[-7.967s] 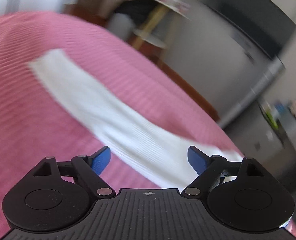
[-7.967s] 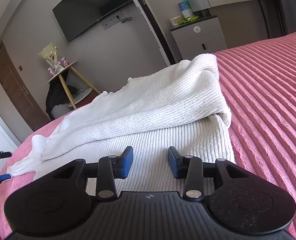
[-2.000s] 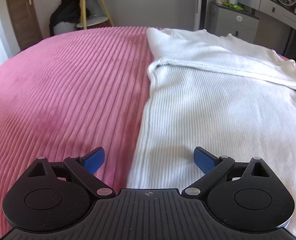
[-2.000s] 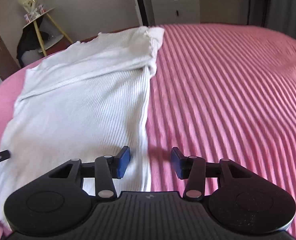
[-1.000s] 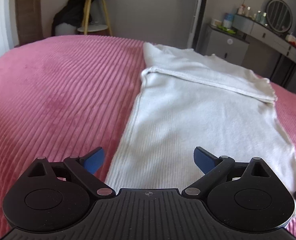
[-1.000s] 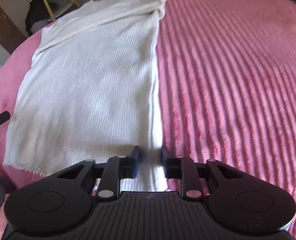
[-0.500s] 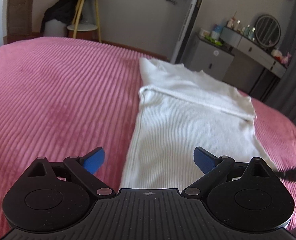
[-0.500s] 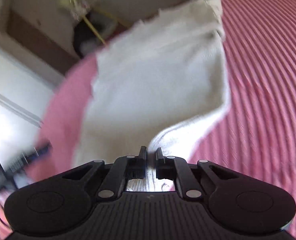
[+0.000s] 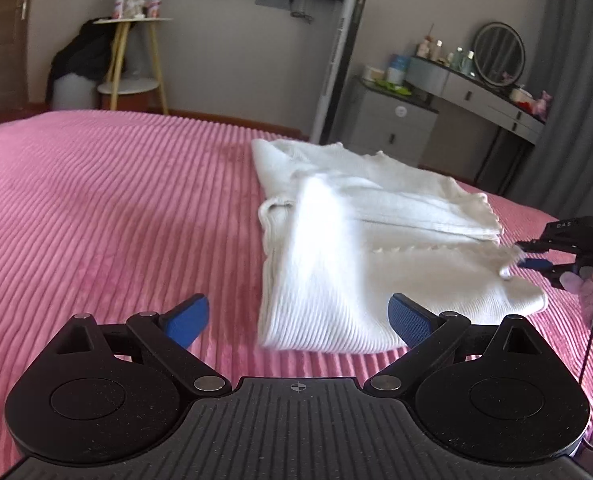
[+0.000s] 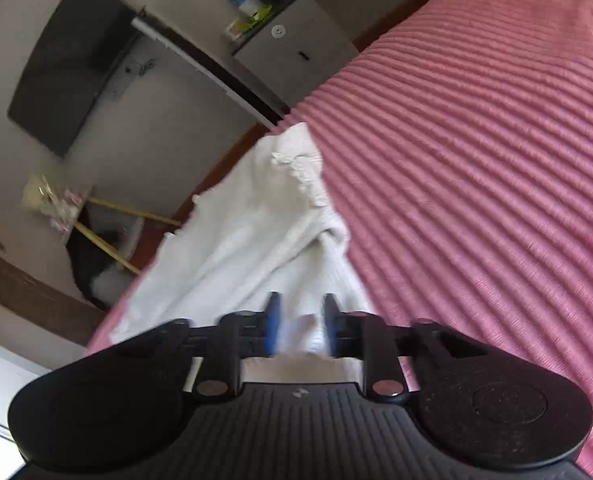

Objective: Fold small clothes

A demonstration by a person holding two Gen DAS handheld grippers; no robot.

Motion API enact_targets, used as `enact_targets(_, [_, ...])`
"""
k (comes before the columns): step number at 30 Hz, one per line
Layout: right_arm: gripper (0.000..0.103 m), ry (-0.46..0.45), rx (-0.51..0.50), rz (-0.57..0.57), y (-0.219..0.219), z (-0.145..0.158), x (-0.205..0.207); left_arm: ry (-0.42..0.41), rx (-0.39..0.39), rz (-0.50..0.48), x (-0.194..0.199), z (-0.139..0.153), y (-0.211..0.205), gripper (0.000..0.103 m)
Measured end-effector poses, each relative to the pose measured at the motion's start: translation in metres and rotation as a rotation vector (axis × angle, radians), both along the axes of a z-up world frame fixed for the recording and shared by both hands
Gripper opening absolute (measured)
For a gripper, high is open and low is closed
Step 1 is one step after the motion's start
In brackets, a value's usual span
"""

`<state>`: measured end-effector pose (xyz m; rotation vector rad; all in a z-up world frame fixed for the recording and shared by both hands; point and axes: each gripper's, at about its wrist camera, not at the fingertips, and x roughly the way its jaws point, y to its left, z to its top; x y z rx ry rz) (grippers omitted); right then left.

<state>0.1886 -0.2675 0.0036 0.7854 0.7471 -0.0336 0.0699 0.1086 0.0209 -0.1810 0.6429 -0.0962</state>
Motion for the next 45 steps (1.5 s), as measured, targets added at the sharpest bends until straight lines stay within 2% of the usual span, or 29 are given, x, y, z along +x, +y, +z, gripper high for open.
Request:
enact_targets(3, [0.034, -0.044, -0.128, 0.093, 0.003, 0.004, -0.005, 0.007, 0.009, -0.009, 0.017, -0.009, 0.003, 0.099])
enact_targets(5, [0.035, -0.063, -0.192, 0.182, 0.007, 0.005, -0.006, 0.019, -0.015, -0.012, 0.032, -0.018, 0.006, 0.099])
enact_targets(10, [0.035, -0.09, -0.312, 0.31, 0.02, 0.006, -0.002, 0.121, -0.123, -0.002, 0.072, -0.04, 0.013, 0.099])
enact_targets(12, [0.035, -0.075, -0.335, 0.343, 0.024, 0.003, 0.004, 0.174, -0.169, -0.004, 0.082, -0.048, 0.017, 0.099])
enact_targets(14, [0.035, -0.061, -0.367, 0.38, 0.03, -0.001, 0.012, 0.192, -0.211, -0.004, 0.088, -0.052, 0.017, 0.094])
enact_targets(15, [0.035, -0.064, -0.394, 0.4, 0.034, -0.002, 0.015, 0.196, -0.229, -0.008, 0.092, -0.053, 0.017, 0.082])
enact_targets(16, [0.034, -0.073, -0.416, 0.415, 0.039, -0.002, 0.016, 0.205, -0.239, -0.008, 0.095, -0.055, 0.017, 0.076])
enact_targets(18, [0.019, -0.096, -0.424, 0.448, 0.044, -0.001, 0.021, 0.215, -0.229, 0.013, 0.101, -0.056, 0.016, 0.056])
enact_targets(19, [0.009, -0.102, -0.433, 0.456, 0.047, -0.001, 0.022, 0.208, -0.217, 0.016, 0.102, -0.056, 0.016, 0.05])
enact_targets(20, [0.008, -0.109, -0.443, 0.461, 0.049, 0.0, 0.022, 0.204, -0.199, 0.023, 0.103, -0.055, 0.014, 0.039])
enact_targets(21, [0.008, -0.122, -0.431, 0.47, 0.048, 0.001, 0.022, 0.196, -0.194, 0.021, 0.102, -0.054, 0.013, 0.021])
enact_targets(22, [0.008, -0.134, -0.407, 0.481, 0.048, 0.001, 0.021, 0.187, -0.202, 0.011, 0.101, -0.053, 0.012, 0.018])
enact_targets(28, [0.008, -0.139, -0.442, 0.493, 0.041, -0.002, 0.025, 0.103, -0.195, 0.001, 0.094, -0.04, 0.007, 0.017])
enact_targets(31, [0.009, -0.109, -0.447, 0.494, 0.041, -0.01, 0.031, 0.124, -0.187, 0.016, 0.101, -0.041, 0.003, 0.026])
enact_targets(34, [0.009, -0.083, -0.469, 0.494, 0.045, -0.013, 0.034, 0.167, -0.154, 0.027, 0.109, -0.045, -0.003, 0.029])
enact_targets(39, [0.009, -0.055, -0.585, 0.528, 0.062, -0.006, 0.037, 0.172, -0.088, 0.035, 0.108, -0.042, -0.014, 0.02])
enact_targets(42, [0.008, -0.081, -0.682, 0.557, 0.075, -0.001, 0.032, 0.171, -0.05, 0.03, 0.107, -0.038, -0.019, 0.018])
enact_targets(45, [0.007, -0.101, -0.72, 0.557, 0.079, 0.005, 0.026, 0.15, -0.044, 0.028, 0.104, -0.031, -0.021, 0.017])
